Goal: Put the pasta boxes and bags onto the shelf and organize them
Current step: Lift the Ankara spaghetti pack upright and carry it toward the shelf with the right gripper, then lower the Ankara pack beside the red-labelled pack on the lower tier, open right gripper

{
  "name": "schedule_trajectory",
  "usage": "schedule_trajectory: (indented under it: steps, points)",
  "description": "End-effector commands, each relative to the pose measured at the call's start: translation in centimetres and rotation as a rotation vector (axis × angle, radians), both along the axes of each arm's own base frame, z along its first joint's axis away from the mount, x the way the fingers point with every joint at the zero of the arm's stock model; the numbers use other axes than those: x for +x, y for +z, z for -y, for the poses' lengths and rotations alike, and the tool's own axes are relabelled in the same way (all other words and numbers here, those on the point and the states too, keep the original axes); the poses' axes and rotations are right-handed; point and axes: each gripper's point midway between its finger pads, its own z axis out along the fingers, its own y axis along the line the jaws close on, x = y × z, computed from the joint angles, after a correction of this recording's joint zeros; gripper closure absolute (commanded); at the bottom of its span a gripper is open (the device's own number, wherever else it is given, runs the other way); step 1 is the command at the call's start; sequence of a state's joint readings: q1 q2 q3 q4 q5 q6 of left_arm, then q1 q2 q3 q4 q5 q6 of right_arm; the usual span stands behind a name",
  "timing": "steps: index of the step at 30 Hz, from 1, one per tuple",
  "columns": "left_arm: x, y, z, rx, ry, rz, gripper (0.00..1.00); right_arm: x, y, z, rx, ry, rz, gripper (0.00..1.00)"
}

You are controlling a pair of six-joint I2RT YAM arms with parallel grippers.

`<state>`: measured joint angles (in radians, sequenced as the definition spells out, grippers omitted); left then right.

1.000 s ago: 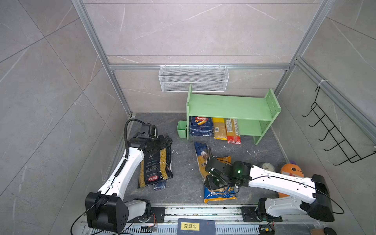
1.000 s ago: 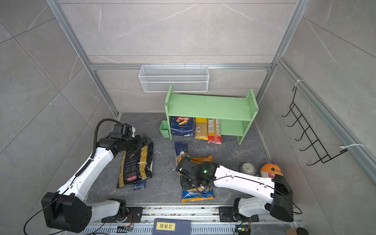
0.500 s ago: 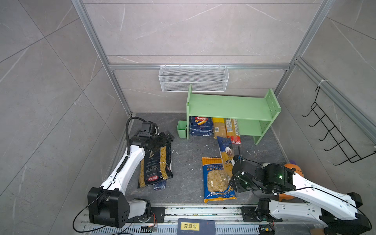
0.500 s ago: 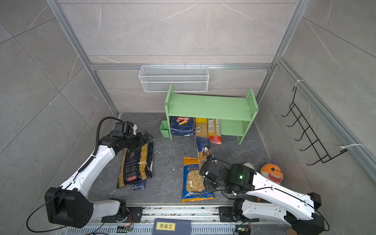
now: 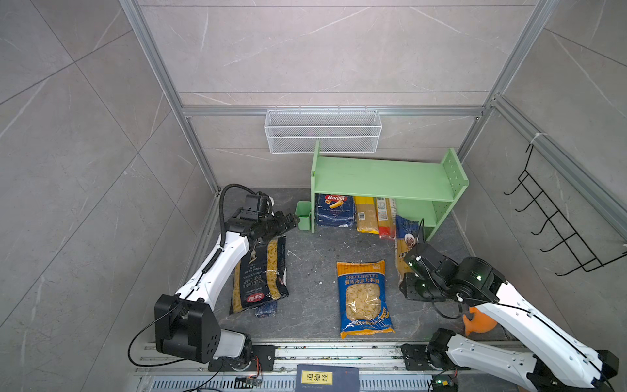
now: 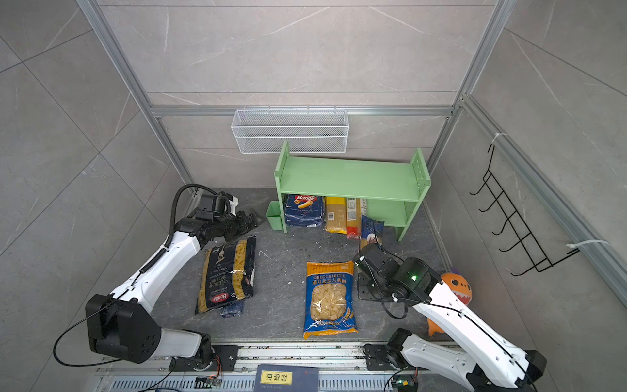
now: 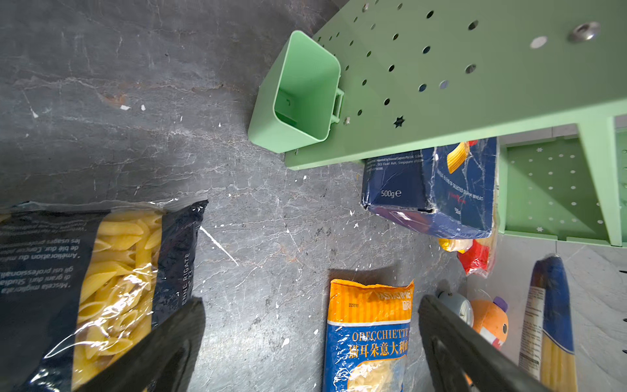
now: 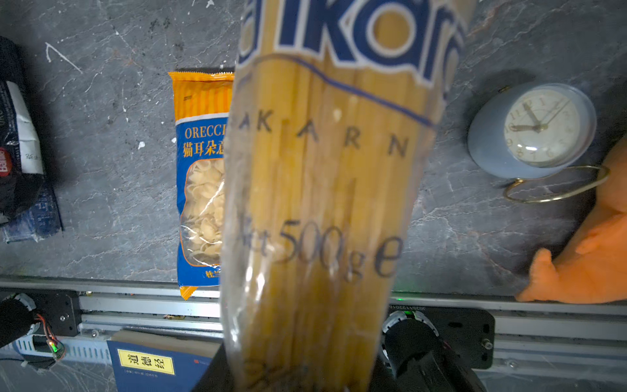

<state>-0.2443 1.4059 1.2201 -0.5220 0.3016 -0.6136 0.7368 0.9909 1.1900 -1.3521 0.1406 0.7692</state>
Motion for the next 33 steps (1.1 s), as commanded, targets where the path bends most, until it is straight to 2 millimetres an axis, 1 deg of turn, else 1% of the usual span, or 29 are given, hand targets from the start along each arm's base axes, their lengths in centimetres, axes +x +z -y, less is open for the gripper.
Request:
schedule_trajectory:
  steps: [1, 5, 9, 16, 25, 33]
  points:
    - [1.0, 1.6, 0.8, -0.036, -0.019, 0.045, 0.0, 4.0, 3.2, -1.0, 0.046, 0.047, 0.158, 1.0]
    - [1.4, 1.7, 1.0, -0.041, -0.024, 0.051, 0.0, 6.3, 2.8, -0.6, 0.057, 0.043, 0.152, 1.0]
    - [1.8, 1.9, 1.2, -0.043, -0.034, 0.056, 0.0, 8.8, 2.6, 0.2, 0.054, 0.039, 0.155, 1.0]
    - [2.8, 2.3, 1.5, -0.04, -0.044, 0.066, 0.0, 12.2, 2.8, 2.4, 0.012, 0.045, 0.184, 1.0]
    - [4.6, 3.2, 1.9, -0.034, -0.051, 0.081, 0.0, 16.1, 0.8, 4.6, 0.015, 0.014, 0.209, 1.0]
    - [5.7, 4.1, 1.8, -0.015, -0.05, 0.096, 0.0, 19.2, -0.3, 5.4, 0.02, 0.017, 0.238, 1.0]
